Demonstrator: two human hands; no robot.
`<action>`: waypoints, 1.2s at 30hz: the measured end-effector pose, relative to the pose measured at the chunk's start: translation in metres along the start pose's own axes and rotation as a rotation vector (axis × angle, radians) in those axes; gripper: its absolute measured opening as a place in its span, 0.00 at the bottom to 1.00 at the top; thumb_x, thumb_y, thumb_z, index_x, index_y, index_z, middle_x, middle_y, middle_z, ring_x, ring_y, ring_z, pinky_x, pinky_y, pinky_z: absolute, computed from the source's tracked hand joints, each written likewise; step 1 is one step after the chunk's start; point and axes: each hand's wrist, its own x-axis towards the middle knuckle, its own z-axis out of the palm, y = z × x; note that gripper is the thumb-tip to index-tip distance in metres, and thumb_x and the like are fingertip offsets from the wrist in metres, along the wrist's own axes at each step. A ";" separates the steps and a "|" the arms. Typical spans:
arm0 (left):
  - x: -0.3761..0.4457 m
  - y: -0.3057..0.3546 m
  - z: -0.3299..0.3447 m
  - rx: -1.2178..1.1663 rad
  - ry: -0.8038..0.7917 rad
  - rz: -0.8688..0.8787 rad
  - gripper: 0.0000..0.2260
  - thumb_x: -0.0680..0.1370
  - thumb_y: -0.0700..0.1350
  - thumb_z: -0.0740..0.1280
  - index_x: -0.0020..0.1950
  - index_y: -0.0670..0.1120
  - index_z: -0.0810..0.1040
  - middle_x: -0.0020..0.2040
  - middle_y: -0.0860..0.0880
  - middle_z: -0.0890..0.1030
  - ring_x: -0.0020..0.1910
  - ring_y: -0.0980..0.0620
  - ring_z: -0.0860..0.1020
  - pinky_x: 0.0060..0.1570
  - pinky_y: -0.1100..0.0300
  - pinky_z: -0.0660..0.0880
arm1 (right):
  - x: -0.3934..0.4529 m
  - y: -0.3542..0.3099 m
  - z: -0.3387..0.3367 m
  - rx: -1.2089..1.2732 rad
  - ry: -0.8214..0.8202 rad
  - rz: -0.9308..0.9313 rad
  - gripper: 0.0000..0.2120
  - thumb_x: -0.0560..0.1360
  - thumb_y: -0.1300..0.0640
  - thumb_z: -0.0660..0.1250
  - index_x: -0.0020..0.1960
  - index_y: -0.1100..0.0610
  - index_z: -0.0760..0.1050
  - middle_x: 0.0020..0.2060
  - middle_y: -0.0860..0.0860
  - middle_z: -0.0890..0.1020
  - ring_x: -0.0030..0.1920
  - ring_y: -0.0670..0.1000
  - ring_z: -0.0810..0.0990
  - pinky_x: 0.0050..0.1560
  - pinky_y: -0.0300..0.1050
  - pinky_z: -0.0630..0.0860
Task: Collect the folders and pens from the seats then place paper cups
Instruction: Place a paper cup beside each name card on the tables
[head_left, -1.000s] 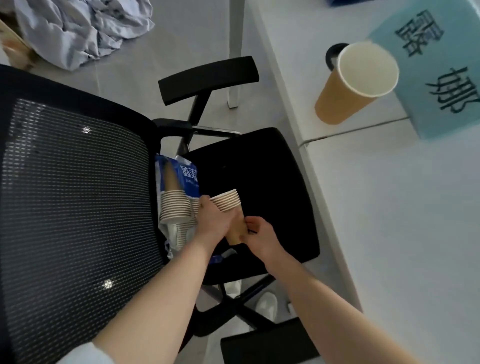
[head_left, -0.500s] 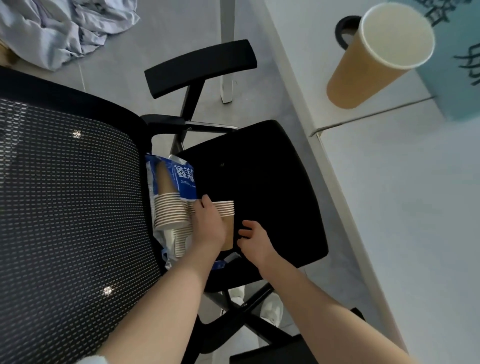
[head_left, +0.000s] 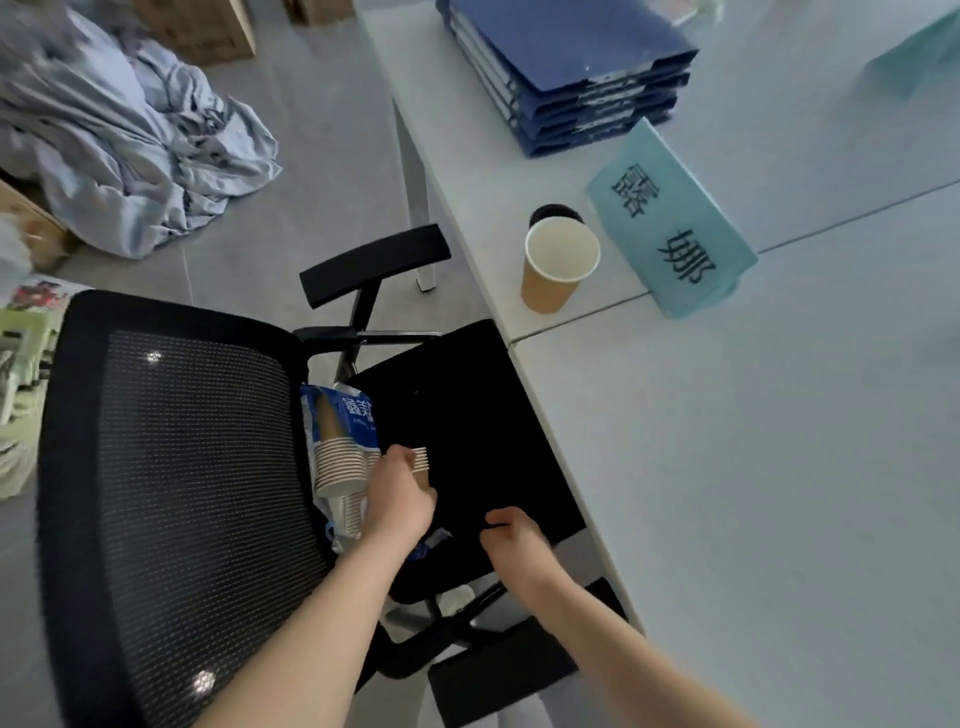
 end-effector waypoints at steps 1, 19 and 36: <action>-0.012 0.005 -0.002 -0.025 0.007 0.008 0.18 0.75 0.34 0.67 0.64 0.42 0.71 0.59 0.43 0.76 0.56 0.44 0.76 0.55 0.51 0.76 | -0.012 0.001 -0.005 -0.007 -0.007 -0.041 0.17 0.79 0.56 0.60 0.68 0.54 0.68 0.52 0.51 0.78 0.39 0.45 0.75 0.30 0.33 0.67; -0.083 0.104 0.040 0.191 0.262 0.599 0.11 0.76 0.39 0.66 0.58 0.46 0.75 0.57 0.53 0.73 0.62 0.54 0.70 0.60 0.66 0.68 | -0.051 -0.097 -0.193 0.060 0.290 -0.354 0.14 0.75 0.61 0.67 0.61 0.56 0.74 0.48 0.50 0.79 0.49 0.53 0.80 0.53 0.52 0.78; -0.015 0.113 0.090 0.811 0.021 1.071 0.33 0.77 0.61 0.58 0.79 0.48 0.59 0.80 0.47 0.56 0.78 0.43 0.54 0.72 0.41 0.53 | 0.055 -0.188 -0.193 -0.157 0.135 -0.665 0.43 0.63 0.55 0.80 0.72 0.52 0.61 0.64 0.53 0.73 0.63 0.54 0.72 0.65 0.57 0.72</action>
